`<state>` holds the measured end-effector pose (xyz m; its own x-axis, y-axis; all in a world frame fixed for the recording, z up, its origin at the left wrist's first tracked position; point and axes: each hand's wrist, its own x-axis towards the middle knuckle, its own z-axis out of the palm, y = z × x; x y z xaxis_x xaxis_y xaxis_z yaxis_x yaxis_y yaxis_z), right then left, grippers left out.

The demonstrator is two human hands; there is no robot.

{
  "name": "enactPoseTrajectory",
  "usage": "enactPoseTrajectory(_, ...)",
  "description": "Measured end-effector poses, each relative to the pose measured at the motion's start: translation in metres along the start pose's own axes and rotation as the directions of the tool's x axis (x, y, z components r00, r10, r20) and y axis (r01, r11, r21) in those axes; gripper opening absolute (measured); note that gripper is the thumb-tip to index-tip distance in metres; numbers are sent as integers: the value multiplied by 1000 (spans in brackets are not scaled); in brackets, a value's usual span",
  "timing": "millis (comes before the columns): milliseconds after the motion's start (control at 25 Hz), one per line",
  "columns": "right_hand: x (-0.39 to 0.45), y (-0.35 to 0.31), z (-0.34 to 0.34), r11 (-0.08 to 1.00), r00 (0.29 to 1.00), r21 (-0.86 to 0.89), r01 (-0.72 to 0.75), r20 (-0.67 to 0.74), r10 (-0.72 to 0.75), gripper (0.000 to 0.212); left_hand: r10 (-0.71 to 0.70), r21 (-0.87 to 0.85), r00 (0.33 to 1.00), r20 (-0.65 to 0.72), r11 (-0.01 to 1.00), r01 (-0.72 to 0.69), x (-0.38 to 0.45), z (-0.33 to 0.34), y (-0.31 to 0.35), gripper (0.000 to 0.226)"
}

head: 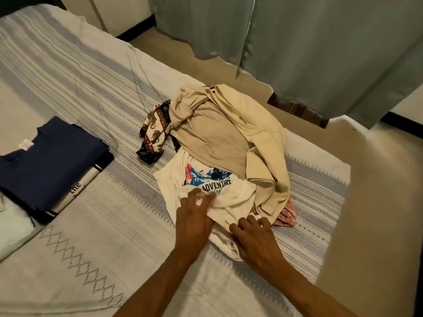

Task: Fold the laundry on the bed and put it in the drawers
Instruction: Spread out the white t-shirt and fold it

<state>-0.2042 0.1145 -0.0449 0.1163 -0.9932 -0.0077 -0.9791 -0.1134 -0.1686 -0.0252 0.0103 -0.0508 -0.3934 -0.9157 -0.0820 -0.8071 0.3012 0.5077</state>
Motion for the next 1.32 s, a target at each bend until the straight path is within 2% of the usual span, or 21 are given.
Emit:
enactPoseTrajectory(120, -13, -22, -22, 984, 985, 92, 156, -83, -148, 9, 212, 83, 977, 38, 973, -214, -12, -14, -21, 45)
enactPoseTrajectory(200, -29, -45, -31, 948, 985, 275, 159, 16, -169, 17, 380, 87, 923, 68, 919, -385, -37, -19, -39, 39)
enactPoseTrajectory(280, -52, -74, -32, 913, 954, 386, 130, 201, -221, 23, 482, 59, 868, 118, 869, -491, -79, -23, -62, 34)
enactPoseTrajectory(320, -66, -88, -29, 907, 929, 398, 136, 267, -256, 24, 476, 3, 866, 154, 876, -482, -106, -26, -72, 33)
enactPoseTrajectory(400, -91, -113, -26, 906, 874, 410, 101, 399, -278, 25, 386, -92, 900, 201, 923, -375, -164, -35, -88, 24)
enactPoseTrajectory(480, -109, -140, -31, 917, 789, 378, 130, 520, -326, 31, 284, -157, 947, 149, 953, -261, -221, -57, -95, 19)
enactPoseTrajectory(560, -116, -163, -45, 933, 759, 329, 147, 567, -319, 39, 203, -208, 975, 95, 961, -180, -261, -81, -97, 12)
enactPoseTrajectory(680, -102, -208, -117, 945, 822, 291, 149, 495, -282, 41, 50, -273, 999, 18, 961, -43, -326, -169, -90, 36)
enactPoseTrajectory(760, -89, -238, -195, 926, 884, 329, 186, 355, -304, 35, 11, -315, 996, -85, 948, -37, -370, -254, -70, 41)
enactPoseTrajectory(840, -77, -272, -289, 899, 908, 337, 281, 210, -363, 24, 20, -267, 975, -220, 960, -80, -401, -355, -42, 45)
enactPoseTrajectory(960, -74, -314, -414, 899, 917, 216, 381, 39, -397, 16, 4, -158, 883, -470, 984, -89, -434, -491, -1, 44)
enactPoseTrajectory(1040, -77, -331, -491, 930, 933, 87, 358, -58, -354, 10, 90, 17, 813, -575, 995, -98, -466, -581, 26, 38)
enactPoseTrajectory(1080, -79, -333, -522, 944, 943, 67, 324, -104, -317, 9, 132, 100, 803, -581, 991, -91, -483, -619, 37, 30)
enactPoseTrajectory(1160, -85, -329, -575, 967, 955, 43, 253, -171, -242, 10, 208, 256, 851, -483, 962, -90, -516, -685, 57, 16)
enactPoseTrajectory(1240, -91, -320, -607, 976, 963, 23, 215, -170, -208, 11, 312, 473, 894, -321, 871, -134, -535, -725, 68, 19)
enactPoseTrajectory(1320, -99, -312, -629, 981, 970, 24, 195, -152, -189, 15, 415, 618, 867, -278, 768, -169, -547, -749, 78, 15)
